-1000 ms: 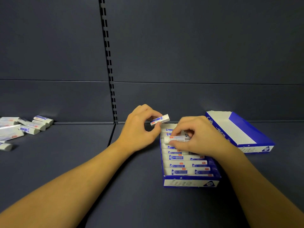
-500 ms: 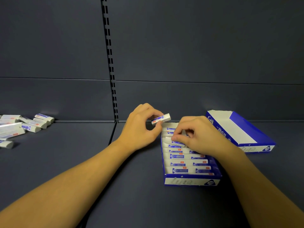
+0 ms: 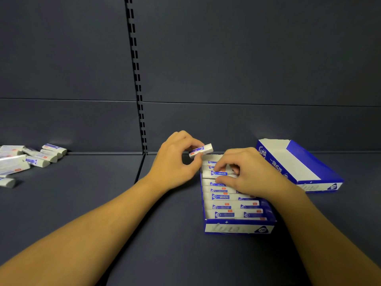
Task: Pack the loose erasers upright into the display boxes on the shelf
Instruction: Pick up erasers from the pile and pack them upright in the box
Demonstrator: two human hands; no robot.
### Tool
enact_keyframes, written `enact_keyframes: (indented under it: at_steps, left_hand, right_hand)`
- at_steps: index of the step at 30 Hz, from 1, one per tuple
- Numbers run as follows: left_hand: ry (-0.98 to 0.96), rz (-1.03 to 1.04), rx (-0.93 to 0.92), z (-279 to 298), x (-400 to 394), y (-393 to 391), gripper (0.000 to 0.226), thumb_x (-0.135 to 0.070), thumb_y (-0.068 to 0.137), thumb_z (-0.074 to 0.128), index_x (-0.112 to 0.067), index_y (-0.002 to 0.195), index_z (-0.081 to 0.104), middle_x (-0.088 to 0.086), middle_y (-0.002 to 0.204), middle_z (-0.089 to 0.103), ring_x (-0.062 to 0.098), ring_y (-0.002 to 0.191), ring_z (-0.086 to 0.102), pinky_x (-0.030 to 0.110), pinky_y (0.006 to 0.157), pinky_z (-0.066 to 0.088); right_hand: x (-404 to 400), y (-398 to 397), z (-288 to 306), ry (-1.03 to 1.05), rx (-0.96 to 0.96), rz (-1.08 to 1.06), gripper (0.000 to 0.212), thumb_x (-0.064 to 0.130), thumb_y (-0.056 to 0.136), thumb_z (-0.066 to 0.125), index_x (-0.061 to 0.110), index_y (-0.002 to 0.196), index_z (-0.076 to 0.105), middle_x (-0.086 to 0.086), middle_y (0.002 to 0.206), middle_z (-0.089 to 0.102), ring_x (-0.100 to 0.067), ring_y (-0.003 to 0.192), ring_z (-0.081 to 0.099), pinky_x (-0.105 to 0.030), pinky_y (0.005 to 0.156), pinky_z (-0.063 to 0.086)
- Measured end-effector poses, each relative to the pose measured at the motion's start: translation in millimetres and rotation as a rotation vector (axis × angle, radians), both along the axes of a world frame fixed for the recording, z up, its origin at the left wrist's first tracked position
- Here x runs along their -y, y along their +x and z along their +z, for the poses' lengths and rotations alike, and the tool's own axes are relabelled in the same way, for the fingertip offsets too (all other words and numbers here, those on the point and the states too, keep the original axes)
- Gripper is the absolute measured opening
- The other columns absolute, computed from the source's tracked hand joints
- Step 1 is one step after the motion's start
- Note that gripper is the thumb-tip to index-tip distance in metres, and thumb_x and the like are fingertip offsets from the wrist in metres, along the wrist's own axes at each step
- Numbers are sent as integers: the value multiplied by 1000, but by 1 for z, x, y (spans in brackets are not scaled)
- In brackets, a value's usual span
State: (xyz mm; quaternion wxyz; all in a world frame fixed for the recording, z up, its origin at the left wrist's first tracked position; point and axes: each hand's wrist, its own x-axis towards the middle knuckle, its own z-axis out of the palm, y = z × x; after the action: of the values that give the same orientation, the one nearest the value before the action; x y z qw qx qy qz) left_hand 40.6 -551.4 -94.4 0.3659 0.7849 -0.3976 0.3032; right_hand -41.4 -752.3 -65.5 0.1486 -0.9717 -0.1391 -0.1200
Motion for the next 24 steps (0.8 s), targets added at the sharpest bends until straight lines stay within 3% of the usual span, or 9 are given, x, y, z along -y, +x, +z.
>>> enact_keyframes:
  at_steps: [18,24]
  left_hand:
    - [33,-7,-13,1,0,-1,20,-13,82,71,-20,101,72,-10,90,59,12,86,55,12,72,38]
    - [45,-12,-2,1,-1,-1,19,-16,83,71,-21,101,72,-11,91,60,11,86,55,15,72,42]
  right_hand:
    - [-5,0,2,-28,-16,2,27,30,89,73,19,113,76,3,112,66,-12,101,62,-24,86,52]
    - [-3,0,1,-36,-32,-3,30,33,89,72,21,117,75,4,115,65,-10,102,61,-22,86,52]
